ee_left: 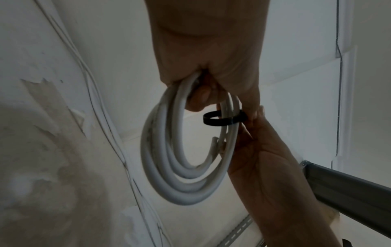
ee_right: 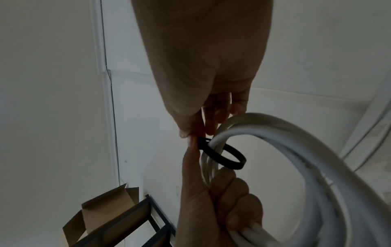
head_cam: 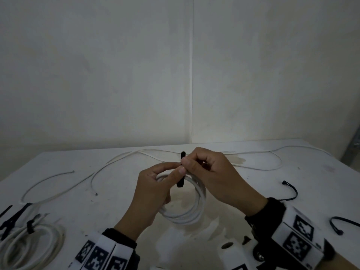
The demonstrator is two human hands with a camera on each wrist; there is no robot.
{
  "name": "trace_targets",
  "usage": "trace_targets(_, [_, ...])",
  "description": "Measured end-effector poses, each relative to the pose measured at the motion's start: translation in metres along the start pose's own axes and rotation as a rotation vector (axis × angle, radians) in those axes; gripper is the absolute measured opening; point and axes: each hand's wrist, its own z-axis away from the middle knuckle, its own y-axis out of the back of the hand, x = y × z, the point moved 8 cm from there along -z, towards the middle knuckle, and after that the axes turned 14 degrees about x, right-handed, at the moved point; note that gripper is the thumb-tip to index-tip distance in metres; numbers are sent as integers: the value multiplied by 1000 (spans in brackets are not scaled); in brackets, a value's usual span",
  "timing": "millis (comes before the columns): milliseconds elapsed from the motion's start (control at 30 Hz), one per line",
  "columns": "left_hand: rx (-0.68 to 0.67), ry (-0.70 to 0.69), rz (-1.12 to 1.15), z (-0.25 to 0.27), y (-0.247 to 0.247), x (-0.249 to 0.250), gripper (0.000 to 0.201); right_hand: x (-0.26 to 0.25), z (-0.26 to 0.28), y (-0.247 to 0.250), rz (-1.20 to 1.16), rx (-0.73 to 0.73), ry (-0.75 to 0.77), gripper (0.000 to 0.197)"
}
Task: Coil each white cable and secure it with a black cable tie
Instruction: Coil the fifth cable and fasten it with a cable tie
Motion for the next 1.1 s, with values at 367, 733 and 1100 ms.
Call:
trace_targets(367, [-40, -53, -41, 9, -12, 3, 9, -3, -13, 17, -49, 186, -68, 21])
trace_targets(733, [-89, -109, -50, 11, -20, 7, 9, -13, -9, 22, 53, 256, 68, 25])
trace_targets(1100, [-9, -109, -95, -5, -11, 4, 13, -11, -8, 8, 8, 76, 99, 13])
